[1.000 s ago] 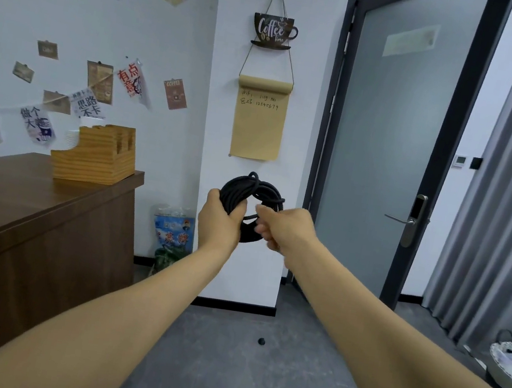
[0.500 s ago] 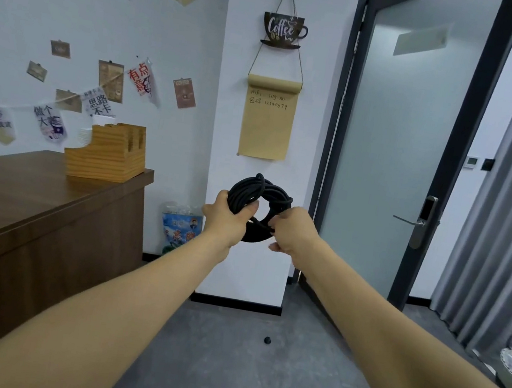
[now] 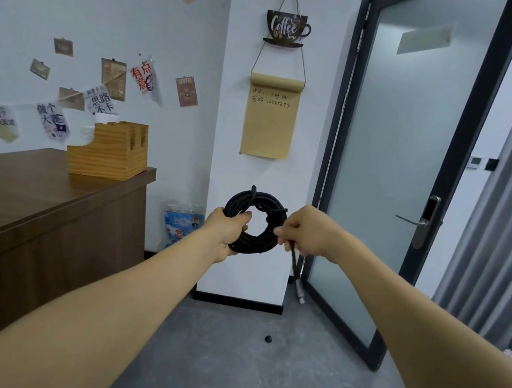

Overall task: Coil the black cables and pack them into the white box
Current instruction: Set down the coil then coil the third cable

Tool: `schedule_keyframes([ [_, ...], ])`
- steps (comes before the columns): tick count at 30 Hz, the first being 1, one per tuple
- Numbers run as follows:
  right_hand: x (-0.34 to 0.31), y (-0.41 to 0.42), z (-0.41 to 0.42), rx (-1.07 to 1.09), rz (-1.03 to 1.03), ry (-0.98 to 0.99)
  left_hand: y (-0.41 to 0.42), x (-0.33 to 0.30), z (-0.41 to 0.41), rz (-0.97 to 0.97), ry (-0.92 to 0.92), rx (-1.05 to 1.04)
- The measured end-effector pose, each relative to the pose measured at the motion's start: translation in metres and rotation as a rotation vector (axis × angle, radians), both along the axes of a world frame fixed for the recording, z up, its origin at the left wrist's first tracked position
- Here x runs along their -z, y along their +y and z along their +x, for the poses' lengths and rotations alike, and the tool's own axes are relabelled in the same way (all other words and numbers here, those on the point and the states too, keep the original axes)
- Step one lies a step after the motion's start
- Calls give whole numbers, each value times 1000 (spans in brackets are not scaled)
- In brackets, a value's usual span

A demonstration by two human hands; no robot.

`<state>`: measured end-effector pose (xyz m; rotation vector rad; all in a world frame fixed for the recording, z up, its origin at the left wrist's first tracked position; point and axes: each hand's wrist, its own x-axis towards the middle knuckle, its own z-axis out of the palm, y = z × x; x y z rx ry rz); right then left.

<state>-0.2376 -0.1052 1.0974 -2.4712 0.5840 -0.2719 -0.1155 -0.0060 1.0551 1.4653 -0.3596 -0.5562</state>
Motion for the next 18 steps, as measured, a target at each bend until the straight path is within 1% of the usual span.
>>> schedule_keyframes([
  [2,8,0,2,41,-16,-20,-4,2,-4,-48,70,-29],
  [6,13,3,5,111,-3,-142,-9,3,-12,-135,173,-69],
  [9,15,4,7,110,15,-195,-10,3,-13,-133,218,-79],
  [13,17,3,7,33,66,-190,-11,4,-11,-146,268,-85],
  [18,14,0,7,-33,111,-145,-8,2,-14,-177,282,-66],
])
